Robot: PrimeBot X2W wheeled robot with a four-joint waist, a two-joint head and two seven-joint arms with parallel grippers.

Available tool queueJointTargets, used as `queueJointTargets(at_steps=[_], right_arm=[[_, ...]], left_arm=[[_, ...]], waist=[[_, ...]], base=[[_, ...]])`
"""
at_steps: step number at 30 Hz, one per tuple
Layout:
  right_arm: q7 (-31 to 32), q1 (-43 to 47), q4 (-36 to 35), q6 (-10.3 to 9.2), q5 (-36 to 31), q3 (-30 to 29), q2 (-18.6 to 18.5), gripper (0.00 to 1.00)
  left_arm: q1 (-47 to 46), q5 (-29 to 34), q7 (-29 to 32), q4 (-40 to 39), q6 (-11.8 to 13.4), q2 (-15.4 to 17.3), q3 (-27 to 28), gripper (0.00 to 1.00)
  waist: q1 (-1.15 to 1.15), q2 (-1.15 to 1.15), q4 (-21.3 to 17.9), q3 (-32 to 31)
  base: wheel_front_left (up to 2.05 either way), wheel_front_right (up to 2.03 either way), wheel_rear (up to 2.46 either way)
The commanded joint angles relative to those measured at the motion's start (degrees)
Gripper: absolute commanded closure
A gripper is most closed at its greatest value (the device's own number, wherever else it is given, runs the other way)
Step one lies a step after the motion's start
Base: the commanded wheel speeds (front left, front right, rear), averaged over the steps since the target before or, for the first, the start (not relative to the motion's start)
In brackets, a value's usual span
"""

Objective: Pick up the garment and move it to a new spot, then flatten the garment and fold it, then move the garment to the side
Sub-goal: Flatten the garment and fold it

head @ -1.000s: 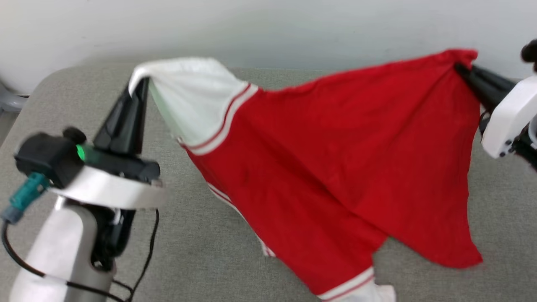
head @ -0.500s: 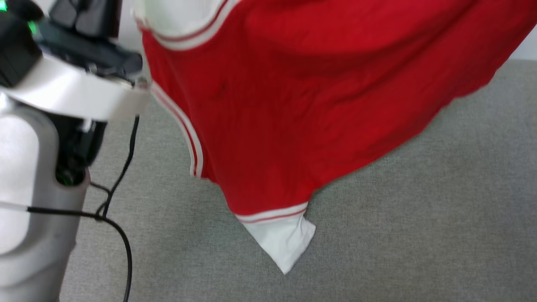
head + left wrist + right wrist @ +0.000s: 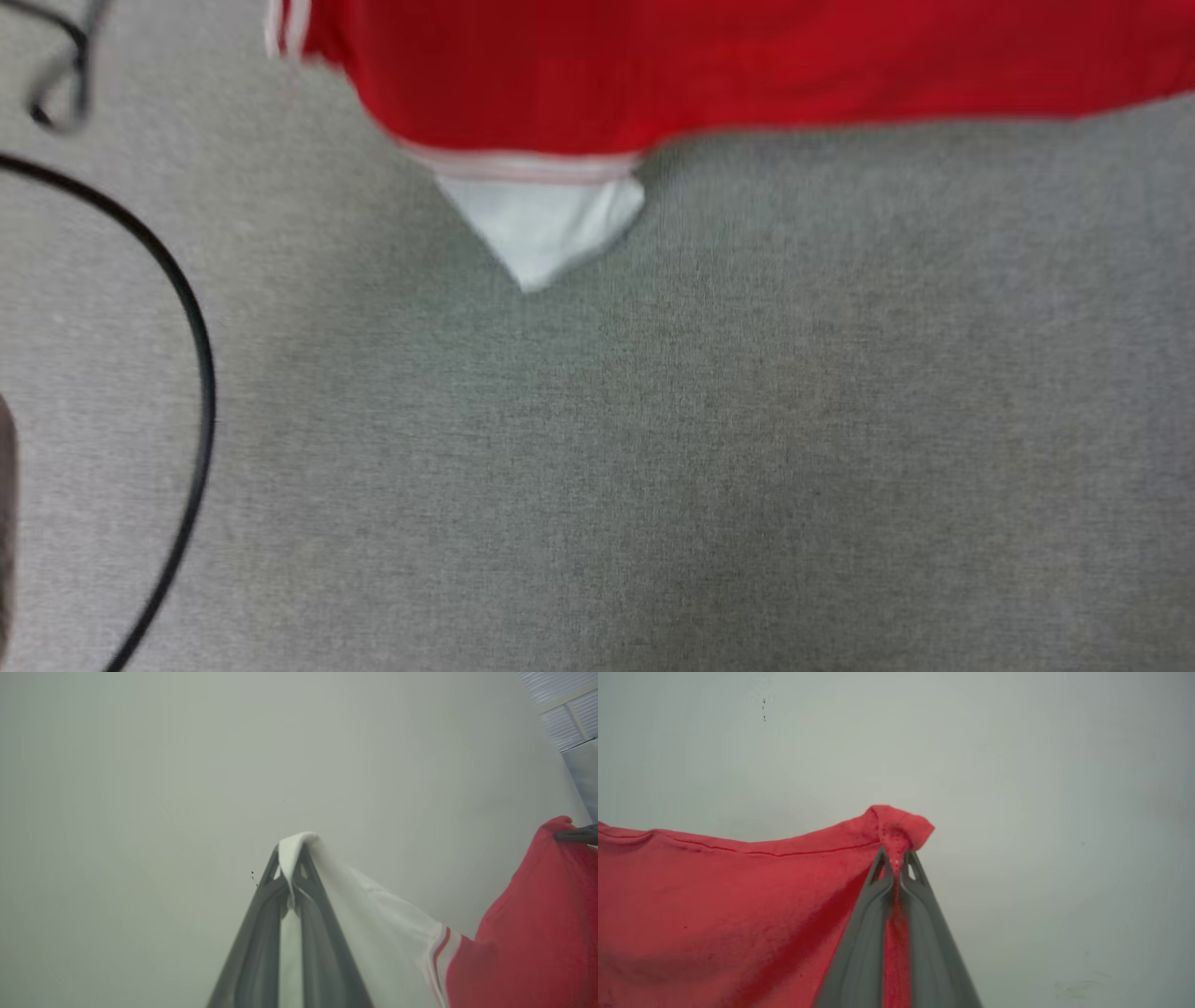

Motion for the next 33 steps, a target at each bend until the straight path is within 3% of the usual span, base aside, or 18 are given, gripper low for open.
queueJointTargets(at_steps=[1,12,18,26,33], right_arm=[[-0.3,-2.3,1.0,-0.05,-0.7,0.6,0.0,1.0],[-7.0,-26.0,17.1,-0.05,-4.4,5.5,1.0,1.0],[-9.8,-32.0,23.6,-0.05,-4.9,7.7,1.4,1.0],[-13.4,-30.6,28.8,-0.05,-2.6,12.5,1.2,1.0],[-17.3,-22.0,30.5,-0.05,1.7,16.8,0.6,1.0]], left_arm=[[-2.3,0.2,0.0,0.9,-0.1,-0.2,-0.1,1.0],[-24.7,2.1,-3.4,14.8,-0.7,-0.8,-2.9,1.0],[-30.8,2.5,-5.4,20.9,-0.7,-1.1,-4.5,1.0],[-28.2,0.5,-8.9,26.8,-0.8,-0.7,-6.3,1.0],[-17.5,-2.1,-12.4,27.6,-0.8,1.0,-6.7,1.0]], waist=[[-0.01,0.0,-0.8,4.4],[-0.01,0.0,-1.9,11.9],[-0.01,0.0,-1.6,14.2],[-0.01,0.0,-1.1,16.8],[-0.01,0.0,-1.2,16.0]], base=[[0.0,0.0,0.0],[0.0,0.0,0.0],[0.0,0.0,0.0],[0.0,0.0,0.0],[0.0,0.0,0.0]])
